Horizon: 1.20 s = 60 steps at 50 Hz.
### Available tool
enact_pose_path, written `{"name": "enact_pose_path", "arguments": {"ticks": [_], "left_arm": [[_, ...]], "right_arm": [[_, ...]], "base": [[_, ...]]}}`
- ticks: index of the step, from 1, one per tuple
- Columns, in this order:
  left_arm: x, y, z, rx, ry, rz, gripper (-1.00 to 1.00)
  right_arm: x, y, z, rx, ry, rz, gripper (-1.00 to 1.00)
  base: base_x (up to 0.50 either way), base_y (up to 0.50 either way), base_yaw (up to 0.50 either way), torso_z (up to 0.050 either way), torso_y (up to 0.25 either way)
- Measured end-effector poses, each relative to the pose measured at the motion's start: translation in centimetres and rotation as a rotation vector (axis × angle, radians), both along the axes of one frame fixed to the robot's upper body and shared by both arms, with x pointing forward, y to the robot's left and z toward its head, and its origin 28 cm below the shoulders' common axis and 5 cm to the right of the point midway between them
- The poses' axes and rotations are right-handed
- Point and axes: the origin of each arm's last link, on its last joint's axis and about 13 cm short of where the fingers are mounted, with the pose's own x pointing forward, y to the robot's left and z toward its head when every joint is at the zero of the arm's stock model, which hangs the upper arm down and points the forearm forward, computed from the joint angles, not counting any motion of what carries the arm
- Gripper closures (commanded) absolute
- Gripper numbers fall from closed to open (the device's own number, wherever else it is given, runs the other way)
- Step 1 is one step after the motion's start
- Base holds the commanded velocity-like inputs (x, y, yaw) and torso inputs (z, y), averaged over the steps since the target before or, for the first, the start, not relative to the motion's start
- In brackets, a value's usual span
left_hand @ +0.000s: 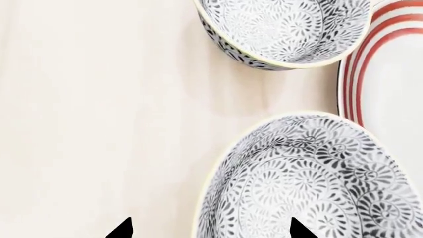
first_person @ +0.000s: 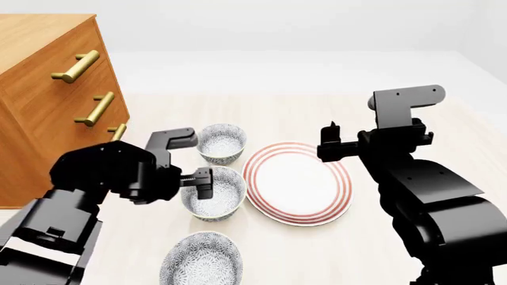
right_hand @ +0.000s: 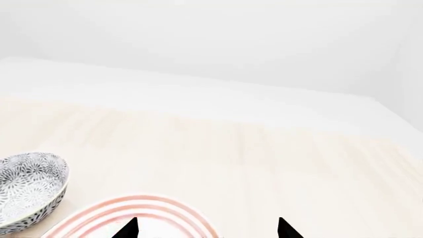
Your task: Stack the bowl in the middle on the bowl at the back.
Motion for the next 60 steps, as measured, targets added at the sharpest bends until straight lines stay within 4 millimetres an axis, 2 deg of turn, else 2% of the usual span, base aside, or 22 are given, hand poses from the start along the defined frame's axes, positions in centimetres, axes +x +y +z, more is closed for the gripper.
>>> {"name": "enact_pose_path", "arguments": {"ticks": [28, 29, 45, 60], "left_arm": [[0.4, -0.6, -1.9, 0.012, 0.043, 0.002, -1.00], [0.4, -0.6, -2.0, 0.012, 0.044, 0.003, 1.00], [0.5, -0.8, -2.6, -0.026, 0.043, 0.020, 1.00], [0.2, -0.3, -2.0, -0.062, 0.013, 0.040, 1.00]], "right_arm": [[-0.2, -0.2, -0.5, 0.002, 0.013, -0.014, -1.00], [-0.2, -0.2, -0.5, 0.003, 0.014, -0.014, -1.00], [-0.2, -0.2, -0.9, 0.009, 0.021, -0.016, -1.00], [-0.2, -0.1, -1.0, 0.014, 0.022, -0.011, -1.00]], "base": [[0.00, 0.00, 0.00, 0.000, 0.000], [0.00, 0.00, 0.00, 0.000, 0.000], [0.00, 0.00, 0.00, 0.000, 0.000], [0.00, 0.00, 0.00, 0.000, 0.000]]}}
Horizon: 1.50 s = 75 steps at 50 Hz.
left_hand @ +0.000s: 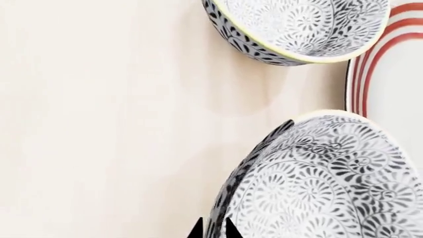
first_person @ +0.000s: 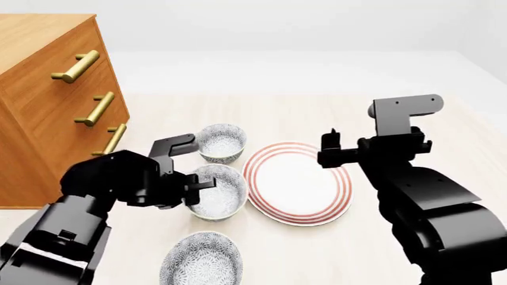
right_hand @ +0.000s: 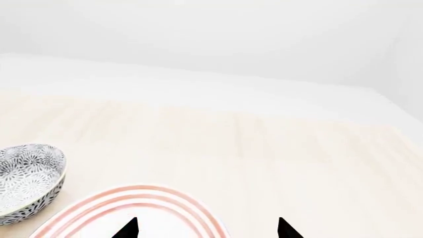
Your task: Stack the bowl in the middle on the bowl at the back.
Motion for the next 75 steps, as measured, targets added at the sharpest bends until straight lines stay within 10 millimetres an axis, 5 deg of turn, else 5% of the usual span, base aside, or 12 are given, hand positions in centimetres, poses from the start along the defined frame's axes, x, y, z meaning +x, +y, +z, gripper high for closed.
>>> {"name": "enact_pose_path", "arguments": {"ticks": [33, 59, 75], "left_arm": [[-3.4, 2.4, 6.0, -0.002, -0.126, 0.105, 1.00], [-9.9, 3.3, 11.5, -0.096, -0.229, 0.068, 1.00], [-14.3, 3.5, 12.9, -0.109, -0.258, 0.014, 1.00]], "right_arm": [[-0.5, 0.7, 0.5, 0.011, -0.027, 0.024, -1.00], [-2.4, 1.4, 1.4, 0.005, -0.067, 0.022, -1.00], [-3.6, 1.6, 1.7, -0.005, -0.094, 0.023, -1.00]], "base": [[0.00, 0.00, 0.00, 0.000, 0.000], [0.00, 0.00, 0.00, 0.000, 0.000], [0.00, 0.00, 0.00, 0.000, 0.000]]}}
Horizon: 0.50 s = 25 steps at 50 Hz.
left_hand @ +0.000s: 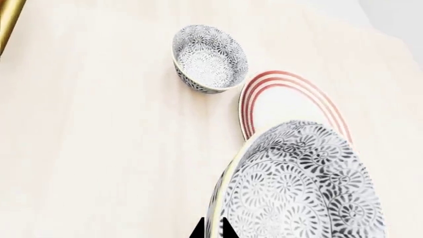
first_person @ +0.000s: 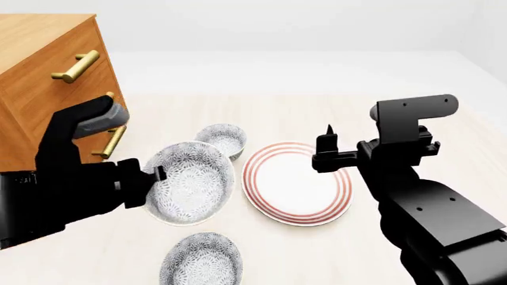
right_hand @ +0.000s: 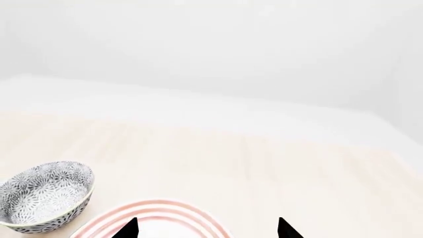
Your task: Stack the bowl in the middle on the bowl at the back.
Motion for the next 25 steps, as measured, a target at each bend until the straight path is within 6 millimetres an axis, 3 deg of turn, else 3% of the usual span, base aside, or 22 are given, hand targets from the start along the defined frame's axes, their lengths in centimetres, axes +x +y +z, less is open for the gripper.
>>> {"name": "enact_pose_path", "arguments": {"ticks": [25], "left_arm": [[-4.4, -0.5, 0.9, 0.025, -0.002, -0.077, 1.00]], "right_arm": [[-1.4, 0.1, -0.4, 0.003, -0.021, 0.000, -1.00]], "base": [[0.00, 0.00, 0.00, 0.000, 0.000]]}}
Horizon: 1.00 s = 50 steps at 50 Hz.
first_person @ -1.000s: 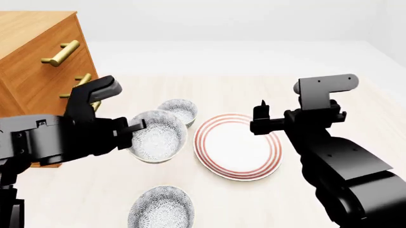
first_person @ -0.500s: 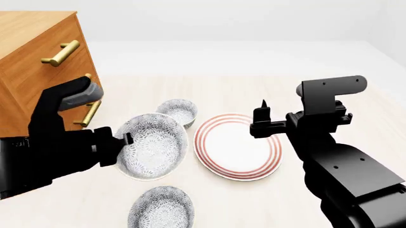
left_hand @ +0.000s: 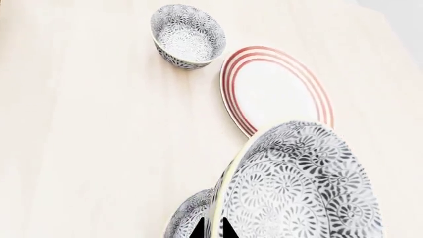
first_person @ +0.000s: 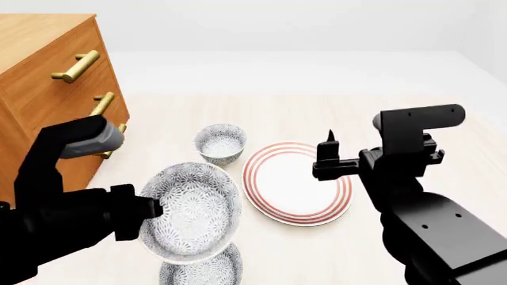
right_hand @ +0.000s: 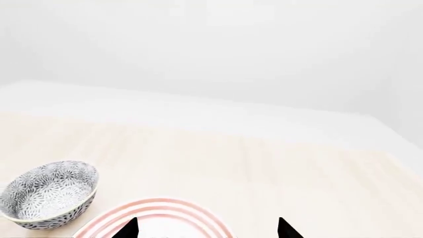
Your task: Stack the bowl in the middle on the bowl at the back.
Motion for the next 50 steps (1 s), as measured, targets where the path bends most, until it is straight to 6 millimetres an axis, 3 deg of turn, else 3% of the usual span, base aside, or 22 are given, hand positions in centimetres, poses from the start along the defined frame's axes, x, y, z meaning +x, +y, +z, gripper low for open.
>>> {"name": "enact_pose_path", "arguments": {"ticks": [50], "left_arm": [[-0.6, -0.9, -2.8, 0.034, 0.095, -0.038, 1.00]], "right_arm": [[-0.8, -0.2, -1.0, 0.009, 0.012, -0.019, -1.00]], "base": [[0.00, 0.00, 0.00, 0.000, 0.000]]}}
